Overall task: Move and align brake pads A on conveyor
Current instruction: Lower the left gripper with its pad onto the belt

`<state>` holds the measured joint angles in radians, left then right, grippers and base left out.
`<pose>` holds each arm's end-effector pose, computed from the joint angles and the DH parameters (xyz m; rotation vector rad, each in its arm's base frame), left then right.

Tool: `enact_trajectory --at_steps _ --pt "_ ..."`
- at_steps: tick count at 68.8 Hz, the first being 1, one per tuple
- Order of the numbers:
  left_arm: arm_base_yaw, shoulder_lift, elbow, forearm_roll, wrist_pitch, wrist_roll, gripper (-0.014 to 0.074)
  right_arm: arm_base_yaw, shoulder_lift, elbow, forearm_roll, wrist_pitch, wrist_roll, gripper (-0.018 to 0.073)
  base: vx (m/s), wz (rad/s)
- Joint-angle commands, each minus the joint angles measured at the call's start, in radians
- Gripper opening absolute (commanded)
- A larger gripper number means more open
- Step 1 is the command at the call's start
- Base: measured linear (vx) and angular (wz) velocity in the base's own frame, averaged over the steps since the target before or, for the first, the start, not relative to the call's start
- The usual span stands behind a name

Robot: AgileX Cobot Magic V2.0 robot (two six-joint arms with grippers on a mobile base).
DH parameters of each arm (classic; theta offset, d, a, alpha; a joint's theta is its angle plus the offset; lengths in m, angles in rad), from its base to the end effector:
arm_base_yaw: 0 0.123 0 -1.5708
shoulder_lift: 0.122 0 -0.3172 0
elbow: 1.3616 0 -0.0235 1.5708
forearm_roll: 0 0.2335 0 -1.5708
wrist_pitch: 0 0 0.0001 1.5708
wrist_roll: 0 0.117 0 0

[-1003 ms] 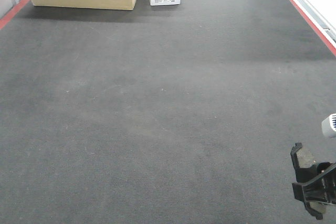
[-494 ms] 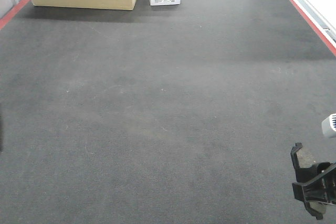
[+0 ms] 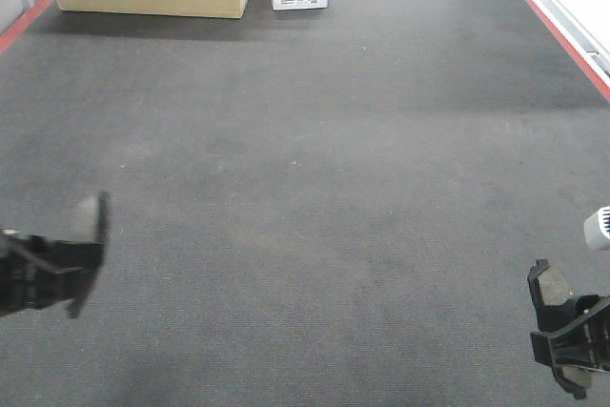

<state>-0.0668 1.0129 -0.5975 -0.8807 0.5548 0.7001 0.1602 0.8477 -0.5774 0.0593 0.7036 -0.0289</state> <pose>0.1725 -0.0592 0.2883 0.1839 2.2558 -0.5633 0.1260 0.0249 0.2746 -0.1936 2.4522 0.1243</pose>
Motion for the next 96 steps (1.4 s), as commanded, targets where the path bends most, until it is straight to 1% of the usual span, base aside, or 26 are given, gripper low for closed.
enact_trajectory --at_steps 1,7,10,13,18,21,26,33,34,39,44,46,54,63,85,96 --pt "-0.051 0.032 -0.082 -0.047 -0.065 0.015 0.0111 0.0 -0.006 -0.029 0.001 -0.062 -0.009 -0.001 0.0 0.0" --pt "-0.099 0.079 -0.139 -0.015 -0.108 0.014 0.0113 0.0 -0.006 -0.029 0.001 -0.062 -0.009 -0.001 0.0 0.0" --pt "-0.121 0.113 -0.166 0.004 -0.111 0.011 0.0117 0.0 -0.006 -0.029 0.001 -0.062 -0.009 -0.001 0.0 0.0" --pt "-0.136 0.14 -0.192 0.004 -0.107 0.008 0.012 0.0 -0.006 -0.029 0.001 -0.062 -0.009 -0.001 0.0 0.0" --pt "-0.169 0.208 -0.236 0.004 -0.107 -0.039 0.0129 0.0 -0.006 -0.029 0.001 -0.062 -0.009 -0.001 0.0 0.0" --pt "-0.183 0.248 -0.257 0.02 -0.125 -0.07 0.0129 0.0 -0.006 -0.029 0.001 -0.062 -0.009 -0.001 0.0 0.0" --pt "-0.192 0.322 -0.284 0.062 -0.167 -0.147 0.0129 0.0 -0.006 -0.029 0.001 -0.062 -0.009 -0.001 0.0 0.0" --pt "-0.192 0.416 -0.293 0.15 -0.208 -0.28 0.013 0.0 -0.006 -0.029 0.001 -0.062 -0.009 -0.001 0.0 0.0" --pt "-0.192 0.428 -0.293 0.162 -0.212 -0.31 0.0131 0.0 -0.006 -0.029 0.001 -0.062 -0.009 -0.001 0.0 0.0" --pt "-0.192 0.486 -0.293 0.226 -0.205 -0.402 0.0135 0.0 -0.006 -0.029 0.001 -0.062 -0.009 -0.001 0.0 0.0" --pt "-0.192 0.538 -0.293 0.258 -0.203 -0.473 0.0148 0.0 -0.006 -0.029 0.001 -0.062 -0.009 -0.001 0.0 0.0" --pt "-0.192 0.555 -0.293 0.258 -0.203 -0.49 0.0156 0.0 -0.006 -0.029 0.001 -0.062 -0.009 -0.001 0.0 0.0" --pt "-0.192 0.611 -0.293 0.258 -0.202 -0.502 0.0197 0.0 -0.006 -0.029 0.001 -0.062 -0.009 -0.001 0.0 0.0" --pt "-0.193 0.651 -0.293 0.258 -0.173 -0.502 0.0237 0.0 -0.006 -0.029 0.001 -0.062 -0.009 -0.001 0.0 0.0" --pt "-0.193 0.675 -0.293 0.258 -0.177 -0.504 0.0258 0.0 -0.006 -0.029 0.001 -0.062 -0.009 -0.001 0.0 0.0" --pt "-0.193 0.675 -0.293 0.258 -0.178 -0.504 0.0328 0.0 -0.006 -0.029 0.001 -0.062 -0.009 -0.001 0.0 0.0"
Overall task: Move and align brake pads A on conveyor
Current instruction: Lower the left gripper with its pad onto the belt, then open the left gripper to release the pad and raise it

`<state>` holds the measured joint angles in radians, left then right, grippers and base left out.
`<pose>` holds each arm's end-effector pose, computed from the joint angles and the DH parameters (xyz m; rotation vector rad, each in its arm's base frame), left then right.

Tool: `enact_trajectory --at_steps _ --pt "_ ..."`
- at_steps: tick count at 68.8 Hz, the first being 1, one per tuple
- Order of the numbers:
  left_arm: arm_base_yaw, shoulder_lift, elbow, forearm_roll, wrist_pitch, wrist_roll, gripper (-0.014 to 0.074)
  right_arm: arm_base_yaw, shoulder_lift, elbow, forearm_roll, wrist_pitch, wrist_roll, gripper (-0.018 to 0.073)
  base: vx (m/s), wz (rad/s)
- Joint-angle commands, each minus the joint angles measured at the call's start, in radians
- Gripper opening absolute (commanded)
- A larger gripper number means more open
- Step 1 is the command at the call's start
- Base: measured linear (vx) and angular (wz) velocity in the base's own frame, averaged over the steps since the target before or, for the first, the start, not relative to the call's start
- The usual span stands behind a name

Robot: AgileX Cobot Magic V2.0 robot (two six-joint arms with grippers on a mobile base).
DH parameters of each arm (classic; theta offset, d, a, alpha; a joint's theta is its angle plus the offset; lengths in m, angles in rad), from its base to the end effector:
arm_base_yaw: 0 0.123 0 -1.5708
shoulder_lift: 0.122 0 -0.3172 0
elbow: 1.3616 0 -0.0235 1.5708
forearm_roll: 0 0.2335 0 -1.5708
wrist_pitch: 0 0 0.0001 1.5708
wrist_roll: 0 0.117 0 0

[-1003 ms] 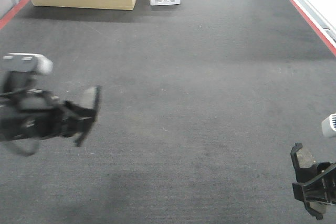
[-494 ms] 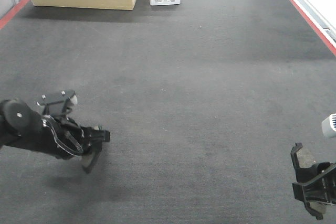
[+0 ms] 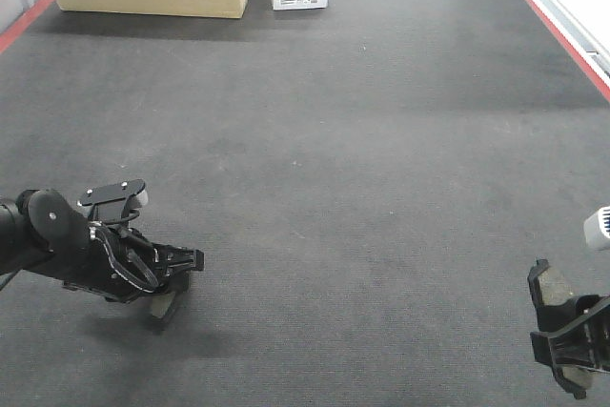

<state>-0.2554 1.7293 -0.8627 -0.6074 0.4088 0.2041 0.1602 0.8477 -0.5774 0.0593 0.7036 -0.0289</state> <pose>0.3028 -0.1065 0.1778 -0.0763 2.7410 -0.4910 0.1260 0.0249 0.2746 -0.1936 2.4522 0.1243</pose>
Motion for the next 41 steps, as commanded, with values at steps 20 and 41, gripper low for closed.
enact_trajectory --at_steps 20,41 --pt "0.001 -0.056 -0.028 -0.014 -0.056 -0.005 0.049 0.0 -0.006 -0.029 0.001 -0.062 -0.009 -0.001 0.0 0.0" --pt "0.004 -0.28 -0.028 0.167 -0.063 -0.026 0.024 0.0 -0.006 -0.029 0.001 -0.062 -0.009 -0.001 0.0 0.0"
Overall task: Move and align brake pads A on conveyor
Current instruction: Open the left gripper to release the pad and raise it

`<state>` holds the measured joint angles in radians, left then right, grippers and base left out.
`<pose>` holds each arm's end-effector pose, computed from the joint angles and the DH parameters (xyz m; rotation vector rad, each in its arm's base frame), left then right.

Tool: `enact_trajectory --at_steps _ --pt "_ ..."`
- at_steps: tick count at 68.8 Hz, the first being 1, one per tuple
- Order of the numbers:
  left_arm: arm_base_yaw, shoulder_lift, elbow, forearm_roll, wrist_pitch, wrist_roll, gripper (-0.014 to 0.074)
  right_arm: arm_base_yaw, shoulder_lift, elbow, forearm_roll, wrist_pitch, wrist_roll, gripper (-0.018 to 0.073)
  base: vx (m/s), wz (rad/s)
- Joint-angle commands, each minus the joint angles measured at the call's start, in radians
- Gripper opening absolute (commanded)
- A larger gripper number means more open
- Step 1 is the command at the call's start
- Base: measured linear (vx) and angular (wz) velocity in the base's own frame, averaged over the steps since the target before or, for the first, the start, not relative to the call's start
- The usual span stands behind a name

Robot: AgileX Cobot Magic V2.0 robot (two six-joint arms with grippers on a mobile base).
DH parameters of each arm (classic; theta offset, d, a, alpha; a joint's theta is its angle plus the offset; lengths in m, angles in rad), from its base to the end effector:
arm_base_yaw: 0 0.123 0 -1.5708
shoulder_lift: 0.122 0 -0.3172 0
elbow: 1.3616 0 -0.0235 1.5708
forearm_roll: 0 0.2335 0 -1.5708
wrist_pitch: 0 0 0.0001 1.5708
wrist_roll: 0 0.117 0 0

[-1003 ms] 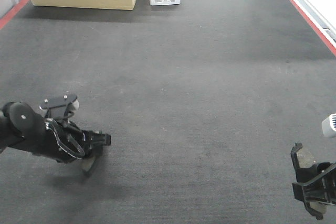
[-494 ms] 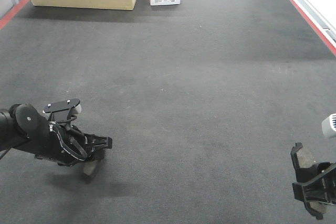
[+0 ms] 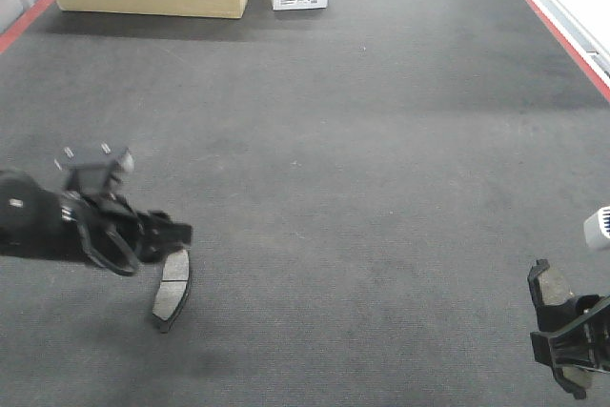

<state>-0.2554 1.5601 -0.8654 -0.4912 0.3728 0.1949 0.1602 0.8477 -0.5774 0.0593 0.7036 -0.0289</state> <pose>0.2932 -0.0974 0.2311 0.0567 2.5429 -0.4271 0.1260 0.0249 0.2746 -0.1936 2.4522 0.1243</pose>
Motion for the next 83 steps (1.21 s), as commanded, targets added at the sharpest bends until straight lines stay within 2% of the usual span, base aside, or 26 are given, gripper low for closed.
enact_trajectory --at_steps 1,10,25,40,50,56,60,74,83 --pt "0.004 -0.117 -0.025 0.055 -0.026 -0.017 0.0228 0.0 -0.006 -0.029 0.001 -0.062 -0.009 -0.001 0.0 0.0" --pt "0.004 -0.25 -0.025 0.139 0.013 -0.019 -0.0009 0.0 -0.006 -0.029 0.001 -0.062 -0.009 -0.001 0.0 0.0" --pt "0.004 -0.469 -0.017 0.253 0.075 -0.026 -0.0008 0.0 -0.006 -0.029 0.001 -0.062 -0.009 -0.001 0.0 0.0" --pt "0.004 -0.719 0.13 0.277 -0.022 -0.026 -0.0008 0.0 -0.006 -0.029 0.001 -0.062 -0.009 -0.001 0.0 0.0" --pt "0.004 -0.864 0.245 0.312 -0.035 -0.038 -0.0008 0.0 -0.006 -0.029 0.001 -0.062 -0.009 -0.001 0.0 0.0" --pt "0.004 -0.933 0.289 0.348 -0.016 -0.08 -0.0008 0.0 -0.006 -0.029 0.001 -0.062 -0.009 -0.001 0.0 0.0" --pt "0.004 -0.967 0.307 0.391 0.002 -0.136 -0.0008 0.0 -0.006 -0.029 0.001 -0.062 -0.009 -0.001 0.0 0.0" --pt "0.004 -1.068 0.309 0.607 0.085 -0.325 -0.0007 0.0 -0.006 -0.029 0.001 -0.062 -0.009 -0.001 0.0 0.0" --pt "0.004 -1.119 0.316 0.623 0.102 -0.346 -0.0006 0.0 -0.006 -0.029 0.001 -0.062 -0.009 -0.001 0.0 0.0"
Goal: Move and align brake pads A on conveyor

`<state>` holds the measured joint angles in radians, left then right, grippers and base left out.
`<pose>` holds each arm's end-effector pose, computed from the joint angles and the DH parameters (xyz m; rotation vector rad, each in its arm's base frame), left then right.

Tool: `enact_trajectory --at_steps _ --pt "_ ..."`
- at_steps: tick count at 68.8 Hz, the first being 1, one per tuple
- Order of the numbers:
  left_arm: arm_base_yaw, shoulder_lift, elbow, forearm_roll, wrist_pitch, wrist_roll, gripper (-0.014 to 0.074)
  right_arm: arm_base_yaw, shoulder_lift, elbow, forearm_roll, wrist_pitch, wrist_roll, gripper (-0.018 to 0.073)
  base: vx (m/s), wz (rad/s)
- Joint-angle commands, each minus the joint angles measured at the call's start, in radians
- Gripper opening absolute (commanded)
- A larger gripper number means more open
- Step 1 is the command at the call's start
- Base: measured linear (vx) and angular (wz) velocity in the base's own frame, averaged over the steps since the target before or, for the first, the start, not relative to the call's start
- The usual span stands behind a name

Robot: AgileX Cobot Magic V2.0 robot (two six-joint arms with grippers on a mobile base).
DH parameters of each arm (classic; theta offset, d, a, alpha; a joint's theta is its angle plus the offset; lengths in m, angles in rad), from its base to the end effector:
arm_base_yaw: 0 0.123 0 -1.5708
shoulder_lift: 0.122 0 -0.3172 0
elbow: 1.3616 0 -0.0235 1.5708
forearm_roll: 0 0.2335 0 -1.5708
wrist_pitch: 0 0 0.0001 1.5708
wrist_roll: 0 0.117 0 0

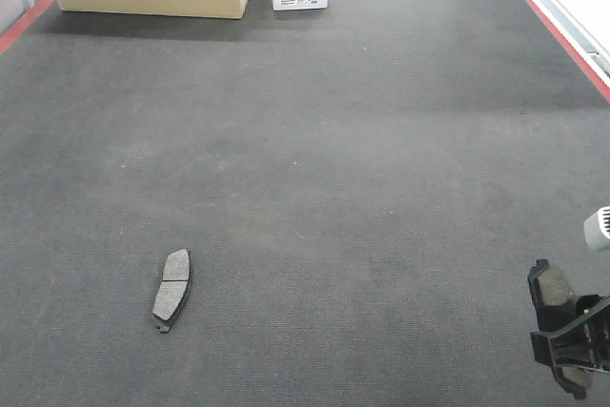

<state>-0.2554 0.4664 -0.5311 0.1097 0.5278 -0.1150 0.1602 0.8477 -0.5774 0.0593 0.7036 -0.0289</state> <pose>0.0714 -0.0120 0.3149 0.1919 1.9362 -0.1291 0.1260 0.0249 0.2746 -0.1936 2.4522 0.1243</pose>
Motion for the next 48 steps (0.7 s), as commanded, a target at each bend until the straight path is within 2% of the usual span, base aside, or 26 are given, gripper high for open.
enact_trajectory --at_steps 1,48 --pt "0.004 -0.03 -0.017 0.022 -0.05 -0.036 -0.0006 0.0 -0.006 -0.029 0.001 -0.062 -0.009 -0.001 0.0 0.0" --pt "0.004 -0.048 -0.018 0.023 -0.04 -0.036 -0.0006 0.0 -0.006 -0.029 0.001 -0.062 -0.009 -0.001 0.0 0.0"
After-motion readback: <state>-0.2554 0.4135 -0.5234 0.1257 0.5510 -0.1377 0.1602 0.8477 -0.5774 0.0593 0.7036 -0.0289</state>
